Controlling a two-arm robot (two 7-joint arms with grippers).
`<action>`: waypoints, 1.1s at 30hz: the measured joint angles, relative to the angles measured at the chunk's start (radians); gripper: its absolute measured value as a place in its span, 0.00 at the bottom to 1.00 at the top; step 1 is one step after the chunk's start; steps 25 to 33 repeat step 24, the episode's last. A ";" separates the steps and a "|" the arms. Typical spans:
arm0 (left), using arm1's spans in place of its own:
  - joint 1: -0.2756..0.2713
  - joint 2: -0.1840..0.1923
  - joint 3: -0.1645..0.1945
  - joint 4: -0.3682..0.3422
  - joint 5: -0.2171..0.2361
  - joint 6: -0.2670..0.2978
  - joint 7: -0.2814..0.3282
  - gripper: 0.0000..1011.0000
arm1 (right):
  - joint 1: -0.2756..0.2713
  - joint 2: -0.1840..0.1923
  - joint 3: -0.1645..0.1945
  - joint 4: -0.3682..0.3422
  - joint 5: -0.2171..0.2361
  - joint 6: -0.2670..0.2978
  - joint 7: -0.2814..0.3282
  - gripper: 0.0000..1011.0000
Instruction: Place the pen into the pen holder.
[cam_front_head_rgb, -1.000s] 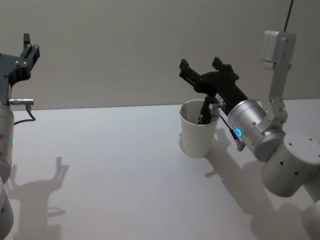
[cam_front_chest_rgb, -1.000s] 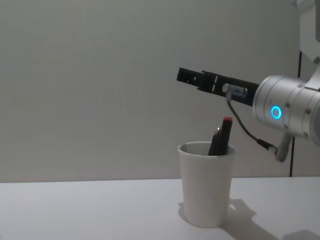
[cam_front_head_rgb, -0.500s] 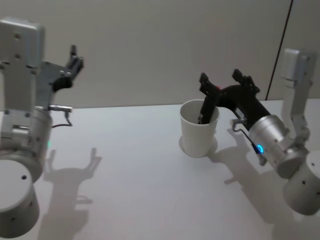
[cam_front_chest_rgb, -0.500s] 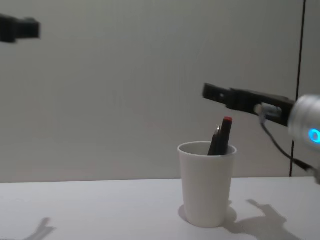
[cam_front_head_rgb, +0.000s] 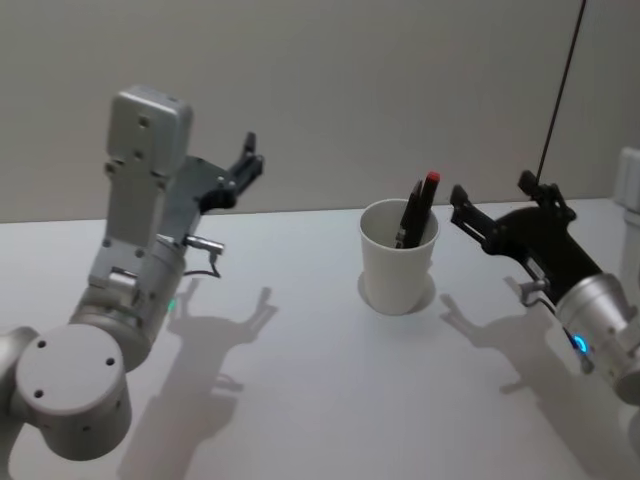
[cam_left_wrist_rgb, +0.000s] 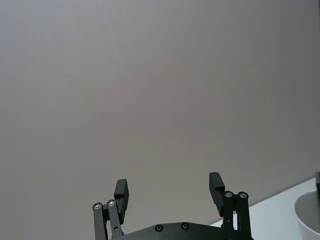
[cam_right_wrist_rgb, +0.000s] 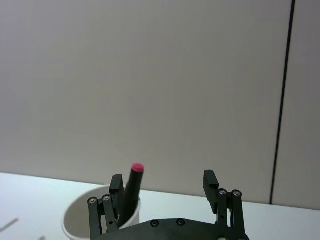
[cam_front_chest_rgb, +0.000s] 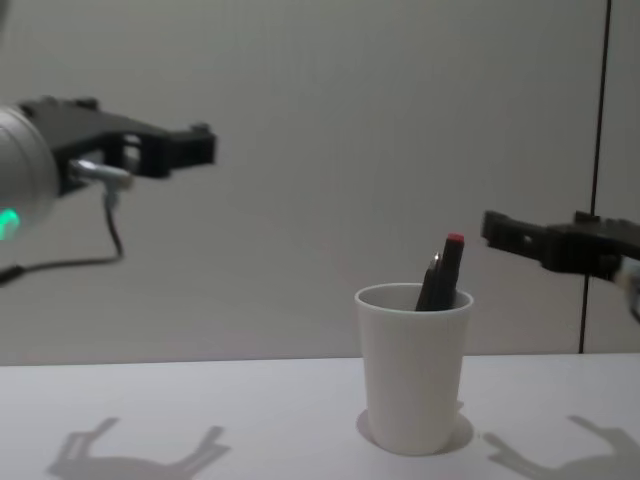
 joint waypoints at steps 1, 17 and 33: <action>-0.008 0.003 0.012 0.020 -0.007 -0.017 -0.014 0.99 | -0.015 0.007 0.009 -0.009 -0.009 -0.003 0.005 0.99; -0.093 0.033 0.128 0.221 -0.072 -0.173 -0.159 0.99 | -0.117 0.059 0.073 -0.068 -0.072 -0.023 0.039 0.99; -0.108 0.039 0.149 0.257 -0.084 -0.202 -0.185 0.99 | -0.119 0.059 0.074 -0.069 -0.073 -0.023 0.040 0.99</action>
